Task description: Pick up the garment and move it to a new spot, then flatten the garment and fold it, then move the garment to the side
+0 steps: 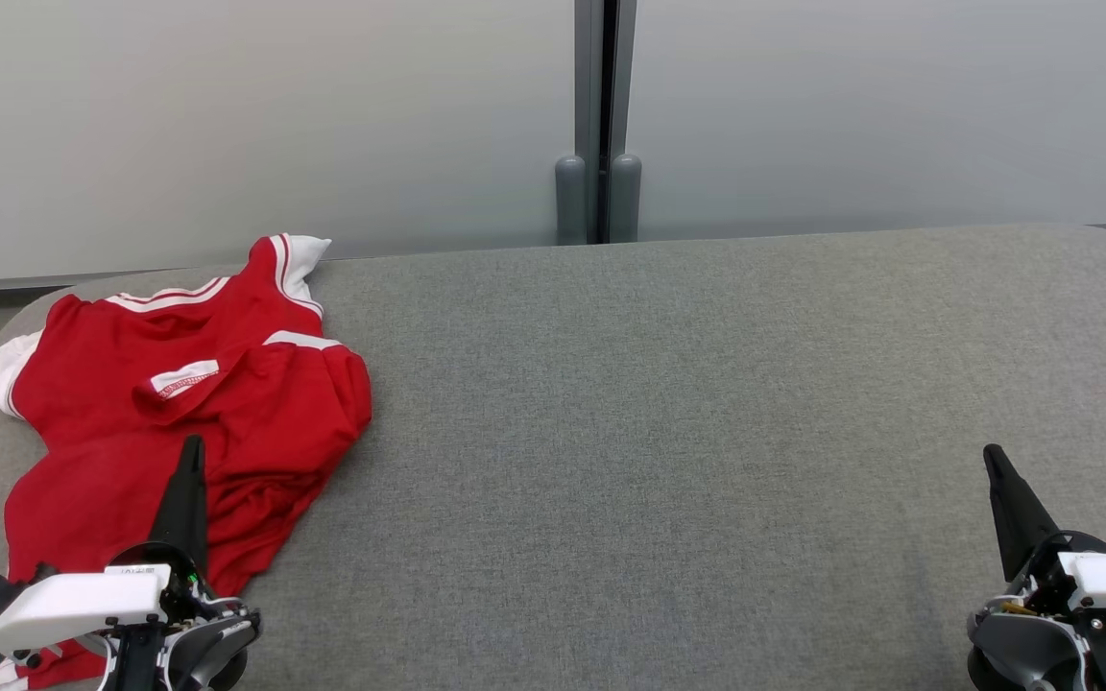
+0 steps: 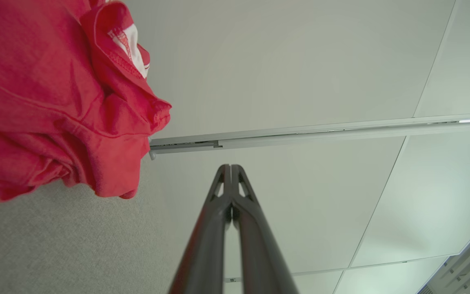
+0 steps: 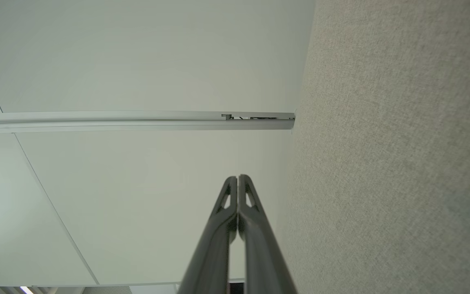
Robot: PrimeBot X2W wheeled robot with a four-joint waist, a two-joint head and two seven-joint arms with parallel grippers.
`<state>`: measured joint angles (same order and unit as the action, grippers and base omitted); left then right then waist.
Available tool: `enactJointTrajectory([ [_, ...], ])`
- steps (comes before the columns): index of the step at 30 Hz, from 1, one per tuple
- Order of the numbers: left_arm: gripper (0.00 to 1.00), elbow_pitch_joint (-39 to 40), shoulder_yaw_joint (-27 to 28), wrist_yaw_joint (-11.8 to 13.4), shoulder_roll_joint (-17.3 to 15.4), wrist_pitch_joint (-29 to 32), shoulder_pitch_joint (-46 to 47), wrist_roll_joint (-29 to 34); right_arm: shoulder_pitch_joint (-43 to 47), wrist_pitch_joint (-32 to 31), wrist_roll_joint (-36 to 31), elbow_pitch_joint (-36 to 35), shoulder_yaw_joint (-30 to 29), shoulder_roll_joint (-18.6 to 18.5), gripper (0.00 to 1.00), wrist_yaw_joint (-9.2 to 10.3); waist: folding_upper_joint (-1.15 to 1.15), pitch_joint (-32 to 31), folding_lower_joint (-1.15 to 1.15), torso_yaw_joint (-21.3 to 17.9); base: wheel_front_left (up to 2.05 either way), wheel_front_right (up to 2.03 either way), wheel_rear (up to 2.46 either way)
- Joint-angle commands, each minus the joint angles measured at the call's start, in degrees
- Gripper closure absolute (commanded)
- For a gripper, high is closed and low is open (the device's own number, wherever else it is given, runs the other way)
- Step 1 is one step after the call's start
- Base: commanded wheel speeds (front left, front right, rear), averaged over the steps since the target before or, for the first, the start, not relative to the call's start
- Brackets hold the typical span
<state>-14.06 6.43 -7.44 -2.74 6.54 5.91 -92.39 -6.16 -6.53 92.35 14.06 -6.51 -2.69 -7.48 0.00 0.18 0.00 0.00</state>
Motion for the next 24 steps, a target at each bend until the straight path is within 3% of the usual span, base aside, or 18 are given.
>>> enactJointTrajectory([
  [1, 1.00, 0.0, 0.2, -0.2, -0.3, 0.1, 0.8, -0.1, -0.3, -0.2, 0.1, -0.1, -0.1, -0.4, 1.00, -0.02, 0.00, 0.0, 0.00, 0.0, 0.00, 0.00, 0.00],
  [5, 1.00, 0.0, 0.2, -0.2, -0.3, 0.1, 0.8, -0.1, -0.3, -0.2, 0.1, -0.1, -0.1, -0.4, 1.00, -0.02, 0.00, 0.0, 0.00, 0.0, 0.00, 0.00, 0.00],
  [6, 0.00, 0.0, 0.0, 0.0, 0.0, 0.0, 0.0, 0.0, 0.0, 0.0, 0.0, 0.0, 0.0, 0.0, 0.00, 0.00, 0.00, 0.0, 0.00, 0.0, 0.00, 0.00, 0.00],
  [15, 0.00, 0.2, -1.6, 0.0, 0.2, -2.2, -1.6, 0.7, 1.7, 2.2, -1.5, -0.2, 1.6, 0.2, 0.00, 0.00, 0.00, 0.0, 0.00, 0.0, 0.00, 0.00, 0.00],
  [24, 0.00, 1.3, -2.5, 0.0, 0.1, -4.7, -3.0, 6.3, 2.8, 4.7, -11.2, -1.6, 2.8, 0.1, 0.00, -0.01, 0.00, -0.1, 0.00, -0.1, 0.00, 0.00, 0.00],
])
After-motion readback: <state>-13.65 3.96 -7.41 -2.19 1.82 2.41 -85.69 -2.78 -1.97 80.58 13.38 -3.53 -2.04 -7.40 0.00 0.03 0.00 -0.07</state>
